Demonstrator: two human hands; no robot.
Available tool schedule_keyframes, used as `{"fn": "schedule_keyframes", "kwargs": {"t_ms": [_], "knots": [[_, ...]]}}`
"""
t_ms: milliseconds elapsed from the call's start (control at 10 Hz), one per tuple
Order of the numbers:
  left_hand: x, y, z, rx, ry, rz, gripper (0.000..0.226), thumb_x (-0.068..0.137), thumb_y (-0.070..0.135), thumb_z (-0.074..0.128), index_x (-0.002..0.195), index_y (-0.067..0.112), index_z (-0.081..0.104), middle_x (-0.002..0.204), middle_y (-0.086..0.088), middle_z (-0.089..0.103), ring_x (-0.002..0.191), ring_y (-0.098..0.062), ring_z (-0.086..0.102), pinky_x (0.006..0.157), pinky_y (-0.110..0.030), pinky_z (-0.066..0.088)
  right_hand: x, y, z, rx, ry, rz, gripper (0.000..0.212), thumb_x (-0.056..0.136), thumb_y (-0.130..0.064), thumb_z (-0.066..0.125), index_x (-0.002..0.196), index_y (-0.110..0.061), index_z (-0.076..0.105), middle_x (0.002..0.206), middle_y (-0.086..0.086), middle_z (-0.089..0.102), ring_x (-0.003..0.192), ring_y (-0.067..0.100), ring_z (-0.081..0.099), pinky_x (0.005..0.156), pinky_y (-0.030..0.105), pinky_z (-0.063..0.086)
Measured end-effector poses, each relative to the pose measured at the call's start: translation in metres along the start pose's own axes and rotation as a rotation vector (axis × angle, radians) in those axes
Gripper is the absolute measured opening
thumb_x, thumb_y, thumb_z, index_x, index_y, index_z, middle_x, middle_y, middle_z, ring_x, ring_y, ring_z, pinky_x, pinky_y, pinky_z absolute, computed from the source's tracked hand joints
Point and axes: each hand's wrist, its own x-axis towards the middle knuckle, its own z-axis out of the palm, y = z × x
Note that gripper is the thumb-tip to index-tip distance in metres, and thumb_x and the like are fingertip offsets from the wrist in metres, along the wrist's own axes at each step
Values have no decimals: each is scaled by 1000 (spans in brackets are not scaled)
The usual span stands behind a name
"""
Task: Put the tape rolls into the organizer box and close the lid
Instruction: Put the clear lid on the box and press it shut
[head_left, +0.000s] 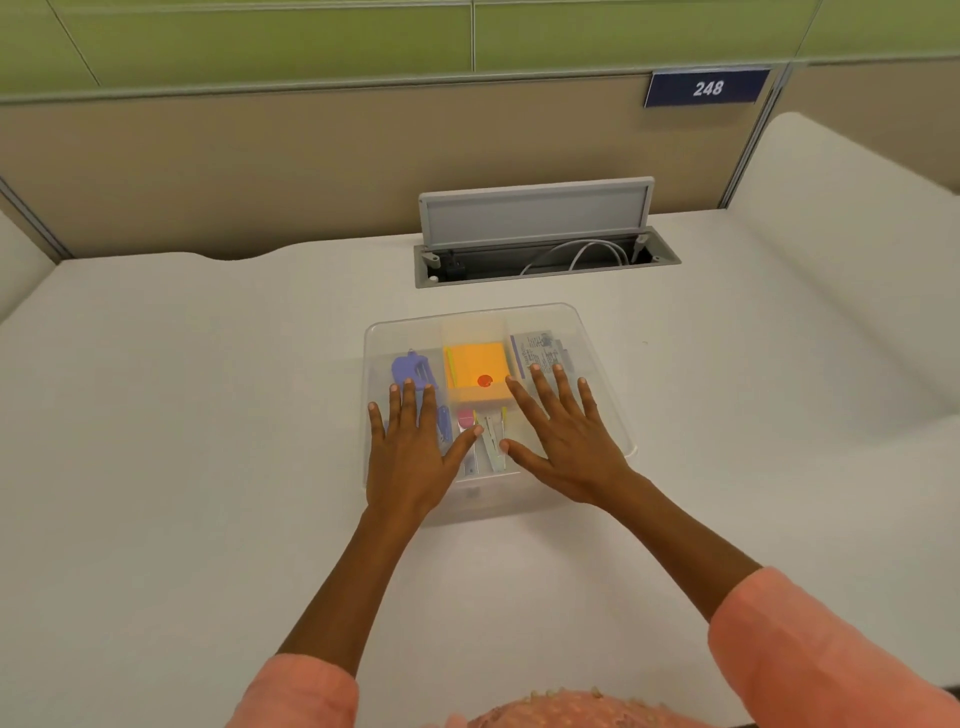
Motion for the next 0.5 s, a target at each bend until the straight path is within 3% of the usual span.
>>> {"fn": "schedule_keyframes", "kwargs": {"t_ms": [100,200,300,400,500], "knots": [[8,2,-5,9,13,20,124,43,85,-27,145,19,-4,158,-9,-6,145,-26,-7,116,-45,-9,5,1,-10,107,0,27,76,77,-70,9,140,-36,-14,159,5,-8,145,26,-16,119,47,-8],[14,4,-10,3,23,71,120,46,85,-25,145,19,-5,158,-8,-7,145,-26,-8,116,-48,-7,4,4,-38,445,89,84,67,90,-50,39,146,-26,11,159,5,7,147,23,1,120,43,4],[17,6,-20,10,43,84,120,46,85,-26,145,20,-5,157,-8,-8,145,-26,-10,115,-47,-11,5,0,-69,683,268,108,61,90,-42,50,142,-22,28,153,5,30,142,20,25,116,37,23],[30,10,-36,3,114,92,119,46,86,-24,144,21,-4,157,-8,-10,145,-26,-12,113,-44,-16,4,-3,-143,1048,538,16,47,80,-47,64,121,-25,56,116,-5,67,105,8,62,86,23,49],[40,12,-47,24,141,102,115,50,85,-23,144,22,-5,157,-8,-9,145,-27,-12,114,-44,-15,-9,-2,-202,1182,720,-216,37,79,-44,68,110,-24,64,96,-5,73,86,12,69,71,21,54]]}}
